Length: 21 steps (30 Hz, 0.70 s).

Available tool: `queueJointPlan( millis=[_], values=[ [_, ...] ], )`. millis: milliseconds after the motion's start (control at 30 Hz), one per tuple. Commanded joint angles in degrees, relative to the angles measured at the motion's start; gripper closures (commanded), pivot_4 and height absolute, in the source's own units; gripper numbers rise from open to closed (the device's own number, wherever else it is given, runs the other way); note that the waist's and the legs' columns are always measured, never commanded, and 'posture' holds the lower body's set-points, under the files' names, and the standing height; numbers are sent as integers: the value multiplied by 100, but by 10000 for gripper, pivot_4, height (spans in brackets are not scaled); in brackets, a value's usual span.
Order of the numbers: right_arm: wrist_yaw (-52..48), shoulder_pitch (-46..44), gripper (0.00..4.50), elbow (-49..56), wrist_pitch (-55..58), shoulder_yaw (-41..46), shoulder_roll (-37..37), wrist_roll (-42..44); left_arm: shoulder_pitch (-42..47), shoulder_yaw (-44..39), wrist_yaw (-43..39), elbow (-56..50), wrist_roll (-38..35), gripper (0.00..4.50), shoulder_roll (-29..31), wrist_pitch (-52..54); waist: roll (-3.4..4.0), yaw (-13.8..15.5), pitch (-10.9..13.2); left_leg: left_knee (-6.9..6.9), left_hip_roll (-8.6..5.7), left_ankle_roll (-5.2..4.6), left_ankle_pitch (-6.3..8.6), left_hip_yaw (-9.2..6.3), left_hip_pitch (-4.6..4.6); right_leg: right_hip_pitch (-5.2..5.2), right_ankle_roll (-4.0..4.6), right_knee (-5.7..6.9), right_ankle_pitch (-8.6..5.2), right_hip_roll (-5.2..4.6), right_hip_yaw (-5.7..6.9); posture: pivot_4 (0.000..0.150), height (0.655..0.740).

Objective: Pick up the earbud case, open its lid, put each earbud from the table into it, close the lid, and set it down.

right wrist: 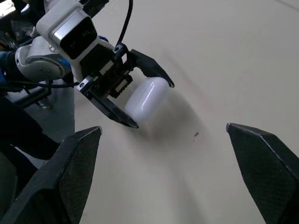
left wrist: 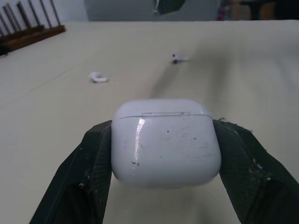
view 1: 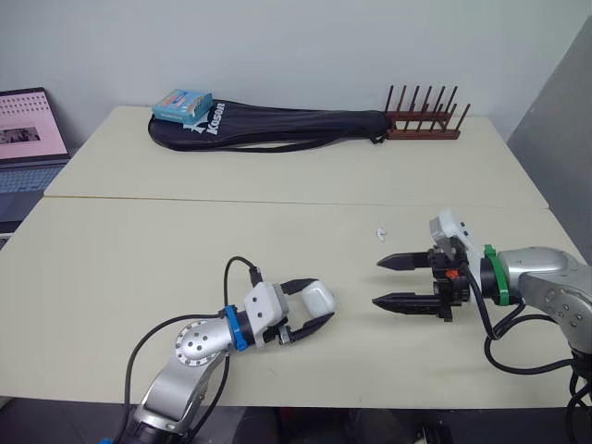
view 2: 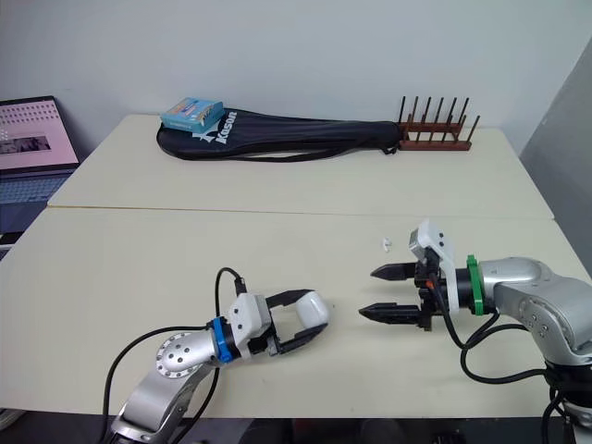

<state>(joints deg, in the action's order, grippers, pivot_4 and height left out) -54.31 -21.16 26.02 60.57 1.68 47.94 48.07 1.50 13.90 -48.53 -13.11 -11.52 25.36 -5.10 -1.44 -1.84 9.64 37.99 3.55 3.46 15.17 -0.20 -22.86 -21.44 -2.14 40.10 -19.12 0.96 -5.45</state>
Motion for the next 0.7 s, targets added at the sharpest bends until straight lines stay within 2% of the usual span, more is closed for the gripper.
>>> queueJointPlan(
  millis=[33, 300, 700],
  values=[
    [540, -30, 0, 219, 740, 182, -193, 569, 362, 179, -234, 239, 168, 16673, -131, -869, 0, 13, 0, 2, -2, 0, 0, -1, -2, 1, 0, -1, 0, 0, 1, 1500, 7087],
    [1301, -229, 0, -108, 1365, -15, -945, 881, 715, 289, -291, 677, 299, 16673, -345, -1612, -1, 7, 0, 5, -3, -1, 0, 5, -7, -1, -13, -12, 7, -1, -6, 1500, 7087],
    [1683, -358, 0, -323, 1814, -3, -1405, 1253, 833, 316, -221, 926, 432, 16673, -412, -2063, 0, 9, 0, 4, -4, -2, 1, 4, -9, -2, -13, -12, 6, -1, -4, 1500, 7087]
  ],
)
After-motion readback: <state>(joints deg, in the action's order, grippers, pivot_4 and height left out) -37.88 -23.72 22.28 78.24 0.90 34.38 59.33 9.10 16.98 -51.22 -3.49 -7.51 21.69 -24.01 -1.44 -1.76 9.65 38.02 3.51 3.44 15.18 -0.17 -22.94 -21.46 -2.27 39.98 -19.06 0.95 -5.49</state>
